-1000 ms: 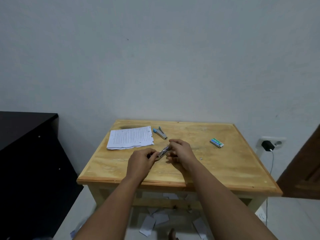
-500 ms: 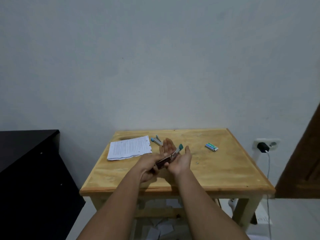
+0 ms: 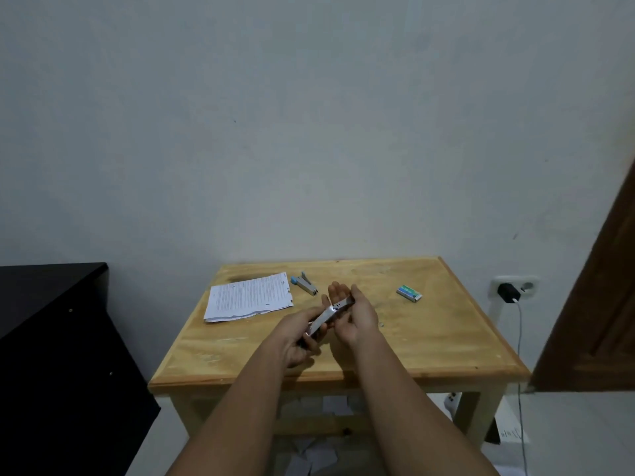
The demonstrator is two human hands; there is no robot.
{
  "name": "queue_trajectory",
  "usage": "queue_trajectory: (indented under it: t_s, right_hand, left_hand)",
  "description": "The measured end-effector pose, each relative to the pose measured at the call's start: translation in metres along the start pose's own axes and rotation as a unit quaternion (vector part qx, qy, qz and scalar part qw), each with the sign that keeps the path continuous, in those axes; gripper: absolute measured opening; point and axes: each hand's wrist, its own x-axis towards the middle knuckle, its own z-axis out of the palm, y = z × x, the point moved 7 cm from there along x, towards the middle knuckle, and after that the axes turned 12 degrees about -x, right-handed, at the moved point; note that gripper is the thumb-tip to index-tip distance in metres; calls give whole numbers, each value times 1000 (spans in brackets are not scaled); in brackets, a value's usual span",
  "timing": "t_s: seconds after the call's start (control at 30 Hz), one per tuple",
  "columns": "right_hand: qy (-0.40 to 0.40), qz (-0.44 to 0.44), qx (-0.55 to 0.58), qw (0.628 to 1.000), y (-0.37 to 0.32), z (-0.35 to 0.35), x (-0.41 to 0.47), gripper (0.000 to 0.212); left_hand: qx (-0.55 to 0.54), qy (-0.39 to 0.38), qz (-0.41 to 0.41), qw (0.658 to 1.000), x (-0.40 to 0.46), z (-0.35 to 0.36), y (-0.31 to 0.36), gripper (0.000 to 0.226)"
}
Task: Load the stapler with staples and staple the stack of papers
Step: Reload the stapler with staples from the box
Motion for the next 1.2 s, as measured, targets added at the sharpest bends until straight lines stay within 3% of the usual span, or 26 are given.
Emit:
queue_trajectory:
  t_s: [0.07, 0.17, 0.33, 0.5, 0.77, 1.0, 1.2]
  right_hand:
    - [17, -8, -35, 999, -4, -3, 4, 32]
    - [15, -8, -1, 1000, -8, -4, 4, 48]
    - [-16, 21, 89, 996, -3, -9, -1, 72]
    - [-35, 3, 120, 992, -10, -11, -3, 82]
    - [-29, 9, 111, 993, -14, -6, -9, 72]
    - [-13, -40, 14, 999, -27, 2, -5, 53]
    - [-14, -24, 57, 998, -24, 0, -3, 70]
  left_hand:
    - [99, -18, 60, 993, 0, 4, 7, 31]
    - [217, -25, 140, 966, -6, 10, 17, 16]
    - [225, -49, 162, 959, -5, 18, 21, 18]
    - [181, -114, 115, 970, -6, 26, 12, 22]
    - [189, -141, 80, 968, -2, 30, 12, 24]
    - [291, -58, 197, 934, -5, 25, 33, 20]
    - [335, -54, 290, 895, -9, 31, 34, 27]
